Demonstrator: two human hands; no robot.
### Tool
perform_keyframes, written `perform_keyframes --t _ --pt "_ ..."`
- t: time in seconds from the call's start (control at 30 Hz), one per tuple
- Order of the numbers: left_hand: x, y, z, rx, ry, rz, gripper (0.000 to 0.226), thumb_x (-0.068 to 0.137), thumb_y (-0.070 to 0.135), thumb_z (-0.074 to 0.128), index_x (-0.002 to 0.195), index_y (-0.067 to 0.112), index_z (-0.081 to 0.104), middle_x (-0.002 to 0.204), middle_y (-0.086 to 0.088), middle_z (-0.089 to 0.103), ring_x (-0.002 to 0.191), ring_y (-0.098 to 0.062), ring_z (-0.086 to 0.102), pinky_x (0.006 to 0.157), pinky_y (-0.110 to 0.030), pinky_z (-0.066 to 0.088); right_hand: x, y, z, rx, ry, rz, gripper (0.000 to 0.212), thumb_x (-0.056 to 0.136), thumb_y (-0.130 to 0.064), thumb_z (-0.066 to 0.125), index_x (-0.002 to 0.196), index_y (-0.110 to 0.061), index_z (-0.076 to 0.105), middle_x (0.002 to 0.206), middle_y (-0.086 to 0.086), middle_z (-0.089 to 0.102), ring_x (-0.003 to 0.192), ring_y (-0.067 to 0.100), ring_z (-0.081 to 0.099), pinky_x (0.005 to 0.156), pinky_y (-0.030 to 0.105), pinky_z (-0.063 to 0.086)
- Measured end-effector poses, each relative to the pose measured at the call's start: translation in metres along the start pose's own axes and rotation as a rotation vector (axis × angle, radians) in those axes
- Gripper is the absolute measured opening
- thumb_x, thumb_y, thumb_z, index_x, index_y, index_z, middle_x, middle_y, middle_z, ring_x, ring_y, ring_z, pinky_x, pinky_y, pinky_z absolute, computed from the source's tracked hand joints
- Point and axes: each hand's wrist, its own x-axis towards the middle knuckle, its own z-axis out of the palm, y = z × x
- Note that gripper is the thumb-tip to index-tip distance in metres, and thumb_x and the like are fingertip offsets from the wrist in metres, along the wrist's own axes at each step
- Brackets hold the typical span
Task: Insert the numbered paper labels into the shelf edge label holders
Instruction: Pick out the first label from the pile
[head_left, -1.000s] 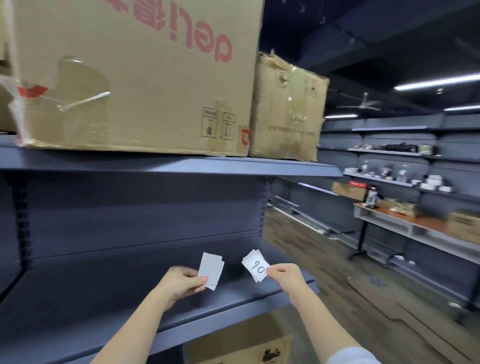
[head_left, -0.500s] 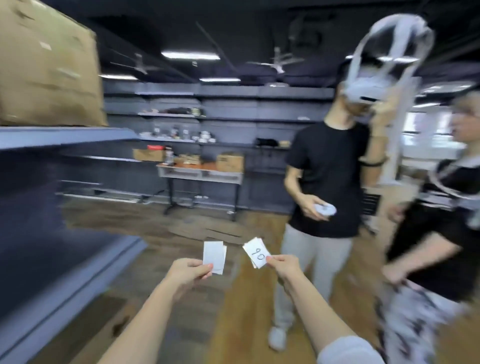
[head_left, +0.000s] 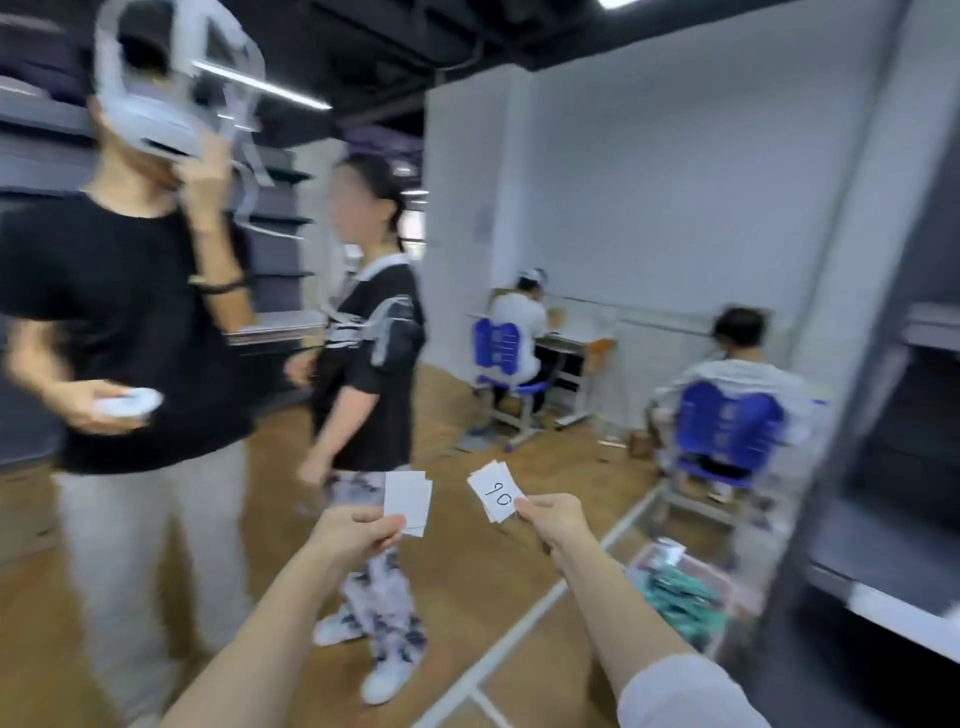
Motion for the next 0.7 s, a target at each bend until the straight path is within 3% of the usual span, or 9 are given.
perform_keyframes --t 0.1,0.13,0.23,0.3,0.37,0.47,0.6,0.63,0.7 --pt "0.015 -0.001 0.106 0.029 -0.232 -0.010 0.038 0.082 0.000 0.066 0.045 0.008 0.069 0.049 0.001 0.063 0.055 -0.013 0.052 0.058 -0.018 0.044 0.001 0.016 -0.106 -0.038 0.202 0.018 0.024 0.085 -0.006 0.058 0.103 0.007 0.067 0.023 -0.013 0.045 0.015 0.000 0.033 0.025 0.006 0.021" --pt "0.015 -0.002 0.140 0.035 -0.304 -0.010 0.036 0.082 0.001 0.066 0.046 0.008 0.070 0.052 -0.002 0.063 0.055 -0.013 0.052 0.057 -0.018 0.044 -0.003 0.023 -0.138 -0.051 0.273 0.024 0.023 0.085 -0.006 0.058 0.102 0.006 0.068 0.024 -0.011 0.046 0.015 0.001 0.032 0.026 0.007 0.023" --pt "0.004 -0.001 0.234 0.066 -0.509 -0.015 0.033 0.084 -0.002 0.063 0.051 0.004 0.065 0.043 0.001 0.059 0.042 -0.007 0.051 0.050 -0.017 0.040 -0.023 0.044 -0.221 -0.025 0.447 0.067 0.017 0.085 -0.008 0.059 0.094 0.000 0.070 0.059 0.006 0.058 0.027 -0.004 0.041 0.037 0.011 0.033" --pt "-0.011 0.000 0.286 0.053 -0.626 -0.038 0.029 0.085 -0.007 0.058 0.057 -0.001 0.061 0.041 0.000 0.059 0.032 -0.001 0.052 0.039 -0.012 0.044 -0.047 0.057 -0.263 -0.041 0.545 0.099 0.017 0.086 -0.012 0.057 0.075 -0.002 0.068 0.059 0.004 0.046 0.019 0.001 0.032 0.035 0.013 0.023" --pt "-0.024 -0.001 0.327 0.022 -0.711 -0.072 0.023 0.085 -0.012 0.054 0.063 -0.007 0.058 0.053 -0.006 0.061 0.032 0.000 0.056 0.036 -0.008 0.046 -0.073 0.071 -0.297 0.003 0.661 0.124 0.021 0.086 -0.009 0.056 0.068 0.000 0.062 0.055 0.002 0.035 0.017 0.007 0.023 0.032 0.012 0.016" --pt "-0.047 -0.009 0.372 0.036 -0.823 -0.111 0.010 0.085 -0.013 0.054 0.076 -0.013 0.059 0.044 -0.001 0.065 0.035 -0.001 0.060 0.039 -0.007 0.049 -0.121 0.086 -0.332 0.083 0.815 0.188 0.021 0.085 -0.002 0.056 0.092 0.016 0.064 0.058 0.005 0.041 0.017 0.005 0.018 0.028 0.010 0.015" --pt "-0.083 -0.019 0.408 0.063 -0.945 -0.105 0.006 0.084 -0.008 0.059 0.089 -0.011 0.062 0.042 0.003 0.066 0.037 0.000 0.061 0.038 -0.006 0.047 -0.162 0.095 -0.356 0.124 0.931 0.250 0.025 0.084 -0.003 0.056 0.102 0.011 0.064 0.070 0.010 0.047 0.024 0.005 0.019 0.028 0.010 0.015" --pt "-0.092 -0.020 0.413 0.067 -0.960 -0.107 0.004 0.084 -0.008 0.060 0.086 -0.010 0.062 0.040 0.003 0.065 0.036 0.000 0.060 0.038 -0.006 0.047 -0.169 0.096 -0.357 0.132 0.950 0.271 0.022 0.083 -0.003 0.055 0.096 0.009 0.067 0.064 0.008 0.047 0.023 0.006 0.017 0.029 0.009 0.014" --pt "-0.103 -0.021 0.420 0.066 -0.982 -0.115 0.004 0.083 -0.008 0.062 0.079 -0.007 0.062 0.039 0.004 0.064 0.036 0.000 0.061 0.038 -0.006 0.048 -0.181 0.095 -0.359 0.120 0.964 0.319 0.022 0.081 -0.002 0.051 0.063 -0.004 0.064 0.037 -0.002 0.038 0.019 0.006 0.011 0.029 0.008 0.012"
